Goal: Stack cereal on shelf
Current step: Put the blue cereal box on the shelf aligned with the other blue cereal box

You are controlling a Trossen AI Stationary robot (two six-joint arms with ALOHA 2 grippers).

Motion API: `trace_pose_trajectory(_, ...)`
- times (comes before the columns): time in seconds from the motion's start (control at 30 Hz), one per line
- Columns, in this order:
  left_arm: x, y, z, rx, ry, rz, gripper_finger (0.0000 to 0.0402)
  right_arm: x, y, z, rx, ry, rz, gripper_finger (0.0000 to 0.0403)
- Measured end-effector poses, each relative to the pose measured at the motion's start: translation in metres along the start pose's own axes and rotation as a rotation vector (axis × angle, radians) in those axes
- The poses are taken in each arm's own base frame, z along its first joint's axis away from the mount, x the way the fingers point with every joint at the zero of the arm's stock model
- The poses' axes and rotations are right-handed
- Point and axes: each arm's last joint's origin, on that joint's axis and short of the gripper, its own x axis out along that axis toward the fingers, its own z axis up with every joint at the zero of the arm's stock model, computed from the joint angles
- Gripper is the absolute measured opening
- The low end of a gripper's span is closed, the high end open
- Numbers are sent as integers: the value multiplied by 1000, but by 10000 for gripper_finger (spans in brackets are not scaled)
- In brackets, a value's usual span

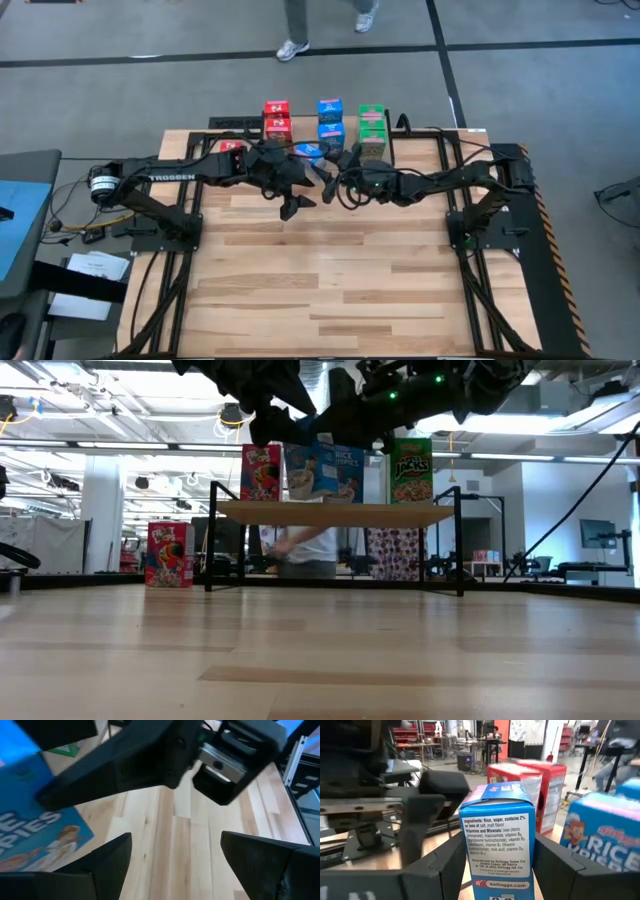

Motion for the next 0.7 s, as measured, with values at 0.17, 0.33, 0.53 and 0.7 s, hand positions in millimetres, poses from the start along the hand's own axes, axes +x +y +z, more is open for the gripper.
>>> trace_pose_trajectory(0.17,0,1,0,6,0,1,293,0,0,-1,-7,9,-2,226)
trace_pose_trajectory(0.33,-1,5,1,27,-3,15,293,0,-2,-1,-10,18,-18,223)
trace_pose_trajectory(0.53,-2,12,2,33,-14,36,293,1,-3,-2,22,19,-25,223)
trace_pose_trajectory(0.7,-4,19,5,43,-43,44,293,1,-5,-2,25,20,-28,223)
